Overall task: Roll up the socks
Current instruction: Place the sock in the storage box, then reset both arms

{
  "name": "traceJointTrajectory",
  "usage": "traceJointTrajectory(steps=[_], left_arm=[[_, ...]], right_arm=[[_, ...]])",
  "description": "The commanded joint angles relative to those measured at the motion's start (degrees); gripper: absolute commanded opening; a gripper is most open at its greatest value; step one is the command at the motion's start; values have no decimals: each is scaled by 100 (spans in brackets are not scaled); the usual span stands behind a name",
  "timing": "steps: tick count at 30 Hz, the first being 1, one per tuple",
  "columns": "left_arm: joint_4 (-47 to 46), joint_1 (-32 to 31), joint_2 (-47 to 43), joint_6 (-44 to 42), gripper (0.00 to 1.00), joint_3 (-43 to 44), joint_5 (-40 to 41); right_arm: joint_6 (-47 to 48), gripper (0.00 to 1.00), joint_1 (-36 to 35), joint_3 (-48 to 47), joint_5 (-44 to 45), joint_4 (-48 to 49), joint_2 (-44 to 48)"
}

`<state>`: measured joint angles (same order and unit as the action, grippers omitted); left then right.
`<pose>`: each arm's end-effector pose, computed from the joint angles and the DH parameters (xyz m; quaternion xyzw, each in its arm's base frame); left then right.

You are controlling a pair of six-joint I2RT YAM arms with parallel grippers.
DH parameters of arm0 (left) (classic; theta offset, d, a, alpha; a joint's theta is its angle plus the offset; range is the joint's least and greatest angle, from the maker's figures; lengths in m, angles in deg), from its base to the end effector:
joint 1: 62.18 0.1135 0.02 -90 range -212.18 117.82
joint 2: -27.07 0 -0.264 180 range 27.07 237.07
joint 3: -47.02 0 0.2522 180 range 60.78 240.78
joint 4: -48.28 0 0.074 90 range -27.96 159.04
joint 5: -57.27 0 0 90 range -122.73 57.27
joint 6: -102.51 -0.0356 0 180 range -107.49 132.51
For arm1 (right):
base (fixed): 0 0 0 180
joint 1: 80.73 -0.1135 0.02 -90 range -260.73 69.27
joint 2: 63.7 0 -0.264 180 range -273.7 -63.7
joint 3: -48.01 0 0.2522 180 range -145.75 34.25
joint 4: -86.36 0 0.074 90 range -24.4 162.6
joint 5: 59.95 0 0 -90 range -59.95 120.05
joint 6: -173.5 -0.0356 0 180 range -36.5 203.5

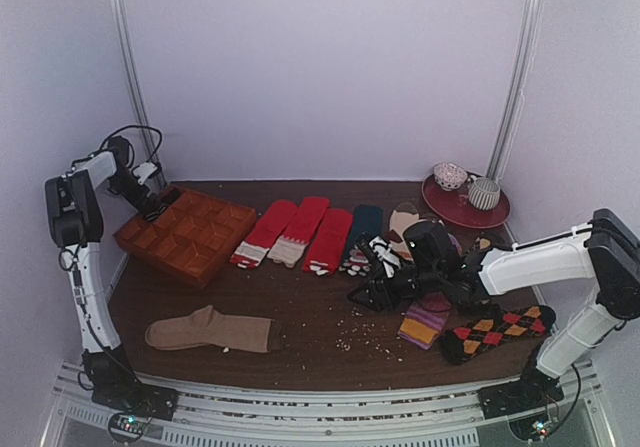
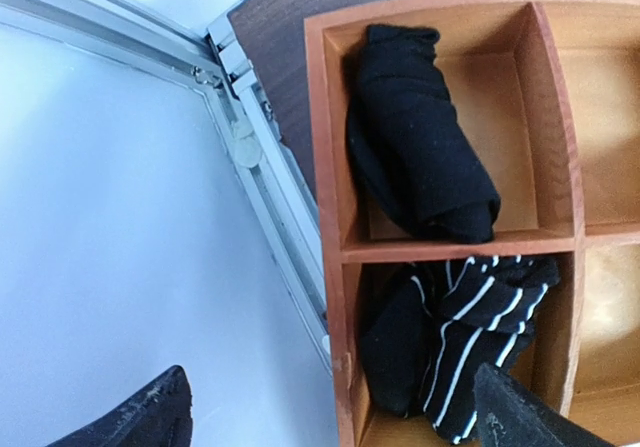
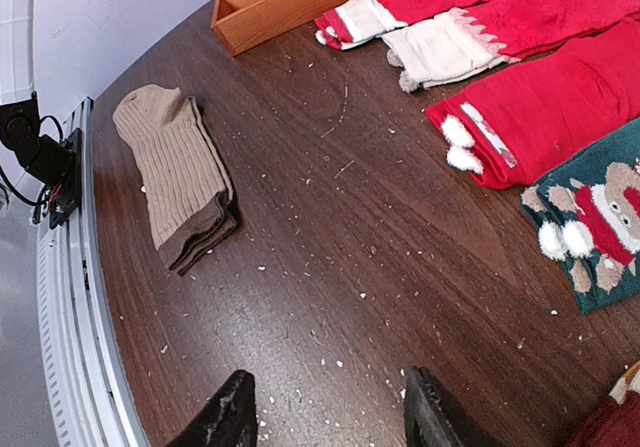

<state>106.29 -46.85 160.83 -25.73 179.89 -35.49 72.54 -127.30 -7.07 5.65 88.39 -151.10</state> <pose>0.4936 0.1335 0.2064 0.1976 0.9427 0.1001 0.2497 0.2045 0.2374 0.1887 -0.3594 0.7749 0.3948 0.3383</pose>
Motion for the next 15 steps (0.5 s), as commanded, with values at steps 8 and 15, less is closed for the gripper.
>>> traceJointTrajectory(steps=[8,15], left_arm=[[-831,-271,-1145,397,98,-507,99],[-1740,-417,-2156,1993,98,-1170,-467]], right_arm=[[-55,51,29,-147,90,16,-6],[-95,59,40,-160,533,-146,297]])
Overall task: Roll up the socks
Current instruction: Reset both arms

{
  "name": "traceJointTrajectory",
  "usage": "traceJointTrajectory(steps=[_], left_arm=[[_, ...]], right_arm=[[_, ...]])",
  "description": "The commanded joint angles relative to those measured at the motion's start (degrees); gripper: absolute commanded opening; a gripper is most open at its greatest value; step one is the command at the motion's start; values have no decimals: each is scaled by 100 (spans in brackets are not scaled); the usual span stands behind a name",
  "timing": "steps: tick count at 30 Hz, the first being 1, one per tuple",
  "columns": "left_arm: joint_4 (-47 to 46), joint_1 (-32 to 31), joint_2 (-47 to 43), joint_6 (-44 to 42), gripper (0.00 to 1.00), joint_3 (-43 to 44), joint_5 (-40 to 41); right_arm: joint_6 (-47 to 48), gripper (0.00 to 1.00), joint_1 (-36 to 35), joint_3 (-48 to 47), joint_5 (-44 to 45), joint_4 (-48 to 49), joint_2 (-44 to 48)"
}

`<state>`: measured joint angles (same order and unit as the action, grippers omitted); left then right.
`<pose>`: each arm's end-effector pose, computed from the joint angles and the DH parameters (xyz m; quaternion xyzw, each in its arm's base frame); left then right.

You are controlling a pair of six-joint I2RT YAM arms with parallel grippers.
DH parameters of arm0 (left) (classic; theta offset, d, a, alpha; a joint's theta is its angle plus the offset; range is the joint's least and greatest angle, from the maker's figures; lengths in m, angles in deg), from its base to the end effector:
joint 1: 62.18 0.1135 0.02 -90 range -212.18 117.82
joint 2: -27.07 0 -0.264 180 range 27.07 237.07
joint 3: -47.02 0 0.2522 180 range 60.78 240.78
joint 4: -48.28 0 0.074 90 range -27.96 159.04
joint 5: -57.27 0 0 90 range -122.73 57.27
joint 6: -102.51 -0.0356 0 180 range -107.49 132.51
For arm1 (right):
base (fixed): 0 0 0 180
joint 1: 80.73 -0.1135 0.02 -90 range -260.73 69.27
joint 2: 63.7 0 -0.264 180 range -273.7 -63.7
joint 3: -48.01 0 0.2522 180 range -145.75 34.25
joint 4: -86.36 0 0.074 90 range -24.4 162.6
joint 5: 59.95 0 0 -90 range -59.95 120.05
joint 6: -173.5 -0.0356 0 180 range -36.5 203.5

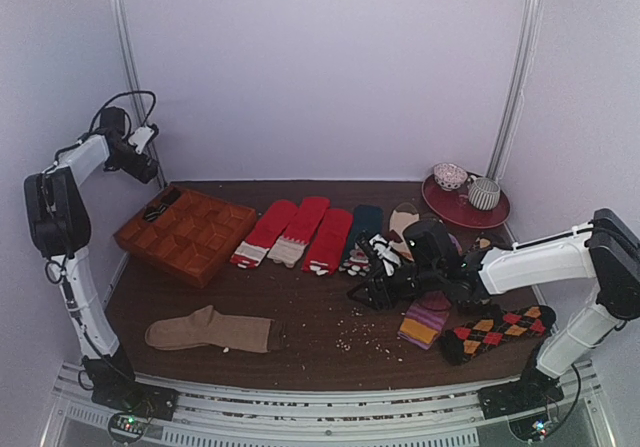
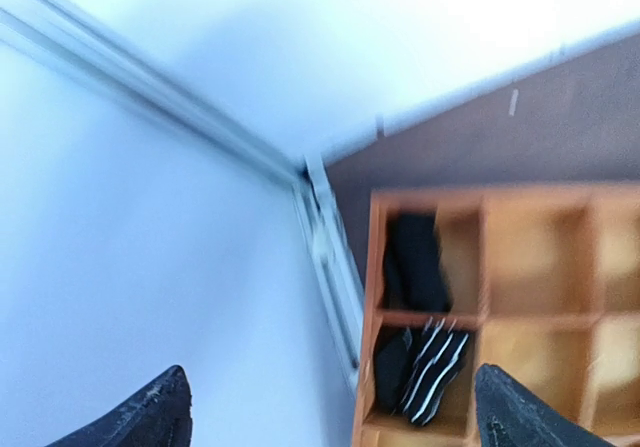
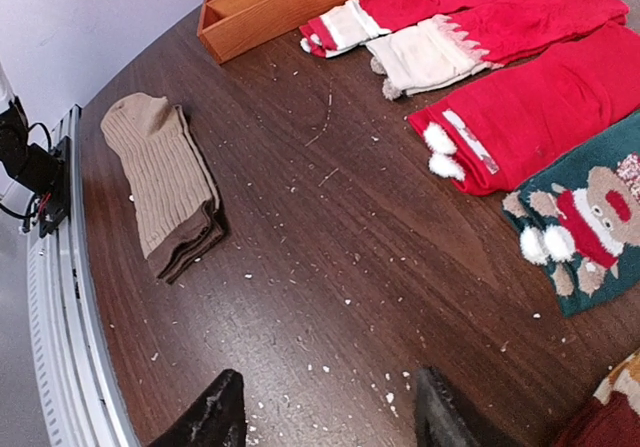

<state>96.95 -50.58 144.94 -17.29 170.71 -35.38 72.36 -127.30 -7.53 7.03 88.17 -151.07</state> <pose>0.4653 0.0938 0.2979 0.1541 0.9033 0.1215 0.3815 0.2062 0.2380 0.1908 -0.3533 0.7781 0.3877 0.3456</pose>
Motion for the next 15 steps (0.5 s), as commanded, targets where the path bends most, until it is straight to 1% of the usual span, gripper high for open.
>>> traceJointTrajectory(steps=[1,2,4,6,7,9,12,15], left_arm=[[-913,-43,-729,1414,98,-380,-634],[-1034,-50,-970,1676,98,-650,-797],[-1369,-72,-1318,2082,98,-1102,-1205],[-1811,-161,-1809,2349,98,-1794,-1442],[-2046,-237,-2065,2412,98,-2300,-1452],[-2333,-432,-2592,2452,98,-2931,-1306],[-2418,-729,-3063,2568,98,-3510,-972],[-2504,-861,-3379,2827,98,-3920,-1170]], right_arm=[[-81,72,54,-103,543,-161,392],[-129,82,59,-89,713,-184,482],[-194,89,76,-118,1110,-342,675],[-267,99,75,-108,1400,-424,872],[-388,100,75,-100,1597,-435,962],[-660,100,73,-96,2071,-502,1154],[-809,100,78,-19,2594,-575,1418],[-793,100,76,41,2910,-617,1612]])
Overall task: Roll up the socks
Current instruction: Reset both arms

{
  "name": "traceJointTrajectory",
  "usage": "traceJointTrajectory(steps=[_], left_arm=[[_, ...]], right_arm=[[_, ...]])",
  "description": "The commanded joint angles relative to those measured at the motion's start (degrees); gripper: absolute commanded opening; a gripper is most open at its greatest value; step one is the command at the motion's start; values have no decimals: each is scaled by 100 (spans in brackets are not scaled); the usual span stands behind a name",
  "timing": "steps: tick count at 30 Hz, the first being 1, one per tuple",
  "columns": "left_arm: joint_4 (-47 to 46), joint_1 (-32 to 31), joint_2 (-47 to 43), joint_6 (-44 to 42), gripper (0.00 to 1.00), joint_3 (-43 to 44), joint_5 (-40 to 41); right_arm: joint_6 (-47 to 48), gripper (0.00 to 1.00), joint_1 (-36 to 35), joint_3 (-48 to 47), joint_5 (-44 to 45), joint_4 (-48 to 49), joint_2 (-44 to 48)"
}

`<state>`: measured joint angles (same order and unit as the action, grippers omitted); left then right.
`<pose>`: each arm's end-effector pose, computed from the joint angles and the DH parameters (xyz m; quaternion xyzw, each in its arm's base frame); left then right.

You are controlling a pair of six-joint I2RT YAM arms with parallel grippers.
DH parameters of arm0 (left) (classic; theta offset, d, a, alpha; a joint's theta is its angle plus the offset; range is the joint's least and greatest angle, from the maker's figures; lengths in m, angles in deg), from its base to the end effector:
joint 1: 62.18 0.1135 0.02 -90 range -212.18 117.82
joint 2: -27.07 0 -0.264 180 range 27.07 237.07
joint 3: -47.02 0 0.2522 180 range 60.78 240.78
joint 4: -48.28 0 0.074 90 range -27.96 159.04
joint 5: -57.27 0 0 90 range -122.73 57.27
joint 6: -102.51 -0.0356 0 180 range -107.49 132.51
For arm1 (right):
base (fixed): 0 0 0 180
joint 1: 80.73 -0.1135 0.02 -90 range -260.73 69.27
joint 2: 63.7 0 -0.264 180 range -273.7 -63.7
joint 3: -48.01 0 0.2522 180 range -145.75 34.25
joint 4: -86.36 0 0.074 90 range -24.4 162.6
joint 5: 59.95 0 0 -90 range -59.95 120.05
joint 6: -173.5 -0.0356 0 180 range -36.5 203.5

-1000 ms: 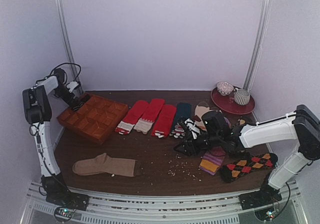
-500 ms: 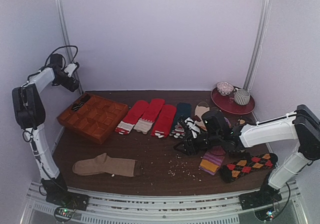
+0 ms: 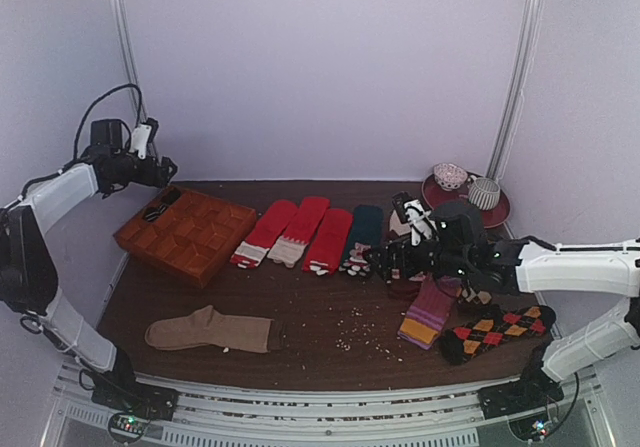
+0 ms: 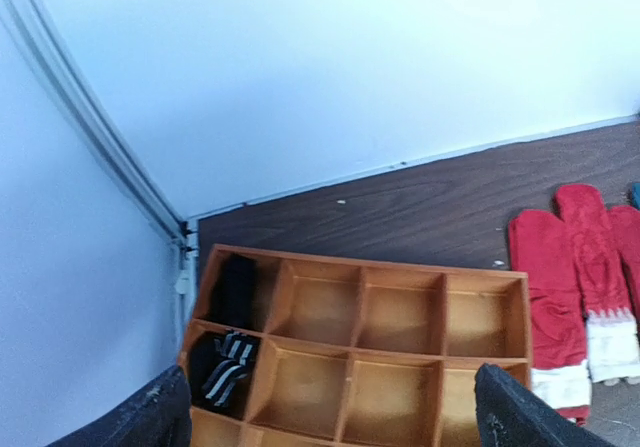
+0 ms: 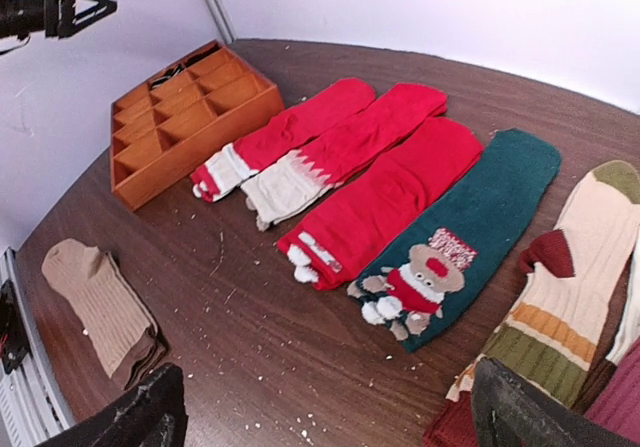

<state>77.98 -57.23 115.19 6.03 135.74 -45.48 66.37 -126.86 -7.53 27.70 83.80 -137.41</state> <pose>0.3579 0.0231 0.3271 0.0677 0.8559 -0.0451 0.5107 0.1986 0.2087 0.2495 -0.2173 0.7935 0.3124 0.4750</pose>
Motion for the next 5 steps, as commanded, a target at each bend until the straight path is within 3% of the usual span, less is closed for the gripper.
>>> traceJointTrajectory(steps=[1,5], left_arm=[[-695,-208,-500,565,98,-543,-297],[-736,-220,-728,742,98,-748,-465]], right_arm=[[-207,100,34,13,976,-251,274],[-208,100,33,-161,1388,-604,318]])
